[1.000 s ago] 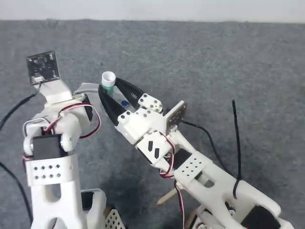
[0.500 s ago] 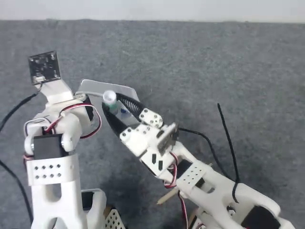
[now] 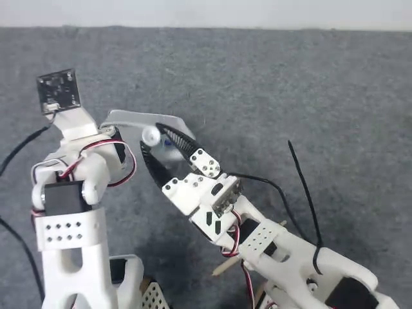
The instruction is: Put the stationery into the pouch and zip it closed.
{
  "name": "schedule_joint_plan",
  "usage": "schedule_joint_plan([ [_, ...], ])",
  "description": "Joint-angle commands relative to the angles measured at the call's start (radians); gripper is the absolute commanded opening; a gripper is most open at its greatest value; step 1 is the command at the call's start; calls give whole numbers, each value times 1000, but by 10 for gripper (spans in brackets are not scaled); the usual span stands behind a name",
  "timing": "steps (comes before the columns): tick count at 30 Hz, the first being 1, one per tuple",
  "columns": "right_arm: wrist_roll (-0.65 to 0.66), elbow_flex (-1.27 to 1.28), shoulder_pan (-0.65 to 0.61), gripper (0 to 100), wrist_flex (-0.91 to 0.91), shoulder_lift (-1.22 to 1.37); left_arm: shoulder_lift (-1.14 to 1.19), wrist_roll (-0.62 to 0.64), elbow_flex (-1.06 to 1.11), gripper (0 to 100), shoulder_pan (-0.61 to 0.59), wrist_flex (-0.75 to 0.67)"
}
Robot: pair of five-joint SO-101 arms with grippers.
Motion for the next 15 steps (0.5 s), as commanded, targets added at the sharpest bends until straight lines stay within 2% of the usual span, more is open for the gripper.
schedule_joint_plan([
  [1, -17, 5, -10, 177, -15, -5, -3, -6, -10, 9, -3, -18],
  [15, -14, 26, -10, 177, -19, -8, -3, -8, -10, 9, -3, -18],
])
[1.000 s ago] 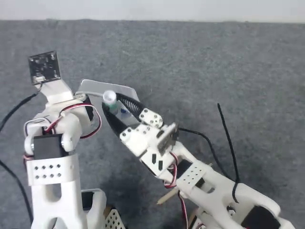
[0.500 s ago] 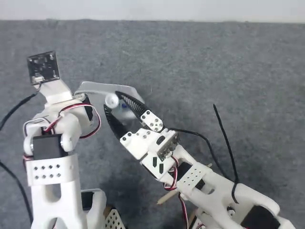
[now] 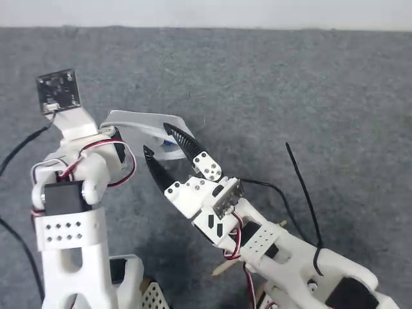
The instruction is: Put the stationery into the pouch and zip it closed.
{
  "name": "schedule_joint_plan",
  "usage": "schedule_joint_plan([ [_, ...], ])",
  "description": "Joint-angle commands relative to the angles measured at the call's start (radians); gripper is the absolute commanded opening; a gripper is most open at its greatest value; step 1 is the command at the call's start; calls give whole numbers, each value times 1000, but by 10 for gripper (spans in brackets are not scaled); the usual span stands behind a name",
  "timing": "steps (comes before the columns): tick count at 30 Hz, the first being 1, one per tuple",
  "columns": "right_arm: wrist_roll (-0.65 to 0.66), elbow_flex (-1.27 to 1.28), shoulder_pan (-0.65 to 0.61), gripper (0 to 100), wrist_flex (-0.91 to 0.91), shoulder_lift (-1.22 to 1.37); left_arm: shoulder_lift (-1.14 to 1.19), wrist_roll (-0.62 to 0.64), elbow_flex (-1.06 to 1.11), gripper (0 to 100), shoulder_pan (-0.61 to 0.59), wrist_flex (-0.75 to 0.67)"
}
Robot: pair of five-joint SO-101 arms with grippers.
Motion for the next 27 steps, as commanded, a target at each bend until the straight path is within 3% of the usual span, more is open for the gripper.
schedule_joint_plan([
  [1, -8, -8, -10, 177, -16, -10, -3, -8, -10, 9, -2, -18],
  [13, -11, -14, -8, 177, 15, -10, -3, -8, -10, 10, -48, -18],
  [27, -126, -54, -5, 177, 625, -357, -3, -8, -10, 10, -48, -18],
])
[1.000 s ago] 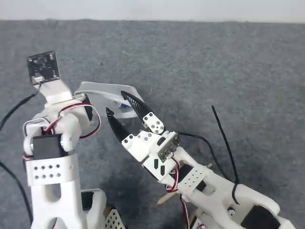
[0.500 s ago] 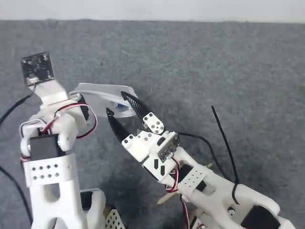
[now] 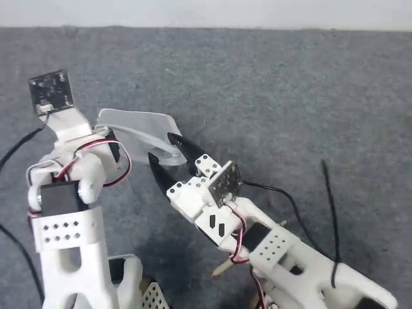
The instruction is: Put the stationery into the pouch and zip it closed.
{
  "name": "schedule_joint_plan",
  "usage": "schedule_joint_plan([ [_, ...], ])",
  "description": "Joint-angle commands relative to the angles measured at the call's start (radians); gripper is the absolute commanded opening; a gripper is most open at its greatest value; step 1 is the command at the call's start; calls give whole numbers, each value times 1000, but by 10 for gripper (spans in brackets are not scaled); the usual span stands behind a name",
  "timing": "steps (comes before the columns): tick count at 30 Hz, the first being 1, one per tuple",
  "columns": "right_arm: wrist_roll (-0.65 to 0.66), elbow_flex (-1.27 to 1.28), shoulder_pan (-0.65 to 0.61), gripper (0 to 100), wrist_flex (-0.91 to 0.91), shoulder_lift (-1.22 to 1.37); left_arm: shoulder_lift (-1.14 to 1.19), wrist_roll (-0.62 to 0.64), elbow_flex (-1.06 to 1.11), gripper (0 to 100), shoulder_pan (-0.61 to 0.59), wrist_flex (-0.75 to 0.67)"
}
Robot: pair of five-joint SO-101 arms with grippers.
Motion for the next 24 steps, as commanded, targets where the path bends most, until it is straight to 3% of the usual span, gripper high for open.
schedule_joint_plan([
  [1, -17, -51, -8, 177, 156, -130, -3, -8, -10, 10, -6, -18],
  [12, -49, -184, -5, 177, 575, -214, -3, -8, -10, 10, -8, -18],
  [15, -117, -253, 19, 177, 694, -214, -3, -8, -10, 10, -8, -18],
  [24, -130, -446, 99, 177, 1099, -209, -3, -8, -8, 10, -8, -18],
])
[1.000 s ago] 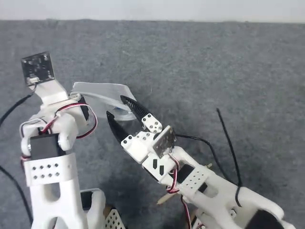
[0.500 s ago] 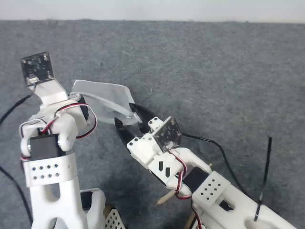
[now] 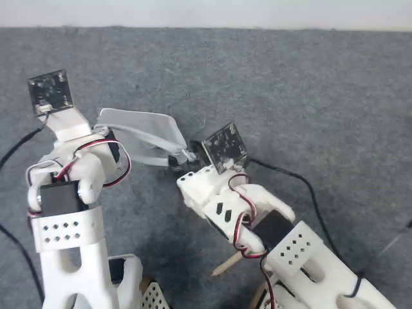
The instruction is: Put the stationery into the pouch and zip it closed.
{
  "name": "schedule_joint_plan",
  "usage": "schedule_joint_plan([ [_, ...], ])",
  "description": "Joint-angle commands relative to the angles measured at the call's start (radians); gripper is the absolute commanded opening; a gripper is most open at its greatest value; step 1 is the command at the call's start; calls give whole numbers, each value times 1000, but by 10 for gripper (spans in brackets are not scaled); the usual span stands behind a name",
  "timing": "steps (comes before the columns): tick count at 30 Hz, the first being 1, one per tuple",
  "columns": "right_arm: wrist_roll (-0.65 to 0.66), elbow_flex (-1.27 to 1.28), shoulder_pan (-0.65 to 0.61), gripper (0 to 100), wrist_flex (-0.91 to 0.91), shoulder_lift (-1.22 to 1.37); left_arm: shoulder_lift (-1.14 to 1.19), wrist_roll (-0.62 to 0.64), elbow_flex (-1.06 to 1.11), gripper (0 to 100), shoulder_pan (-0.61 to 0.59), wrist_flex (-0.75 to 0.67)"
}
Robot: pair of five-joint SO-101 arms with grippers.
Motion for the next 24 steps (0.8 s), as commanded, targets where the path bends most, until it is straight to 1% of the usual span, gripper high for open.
schedule_joint_plan([
  [1, -12, -112, 27, 177, 173, -25, -3, -8, -8, 10, -5, -18],
  [6, -14, -147, 27, 177, 348, -35, -3, -8, -8, 10, -5, -18],
  [12, -17, -147, 36, 177, 483, -35, -3, -8, 1, 10, -5, -18],
  [14, -52, -147, 64, 178, 518, -35, -3, -8, 7, 10, -5, -28],
  [18, -140, -146, 160, 179, 587, -35, -3, -8, 7, 10, -6, -31],
  [24, -232, -146, 255, 178, 759, -35, -3, -8, 7, 10, -6, -31],
])
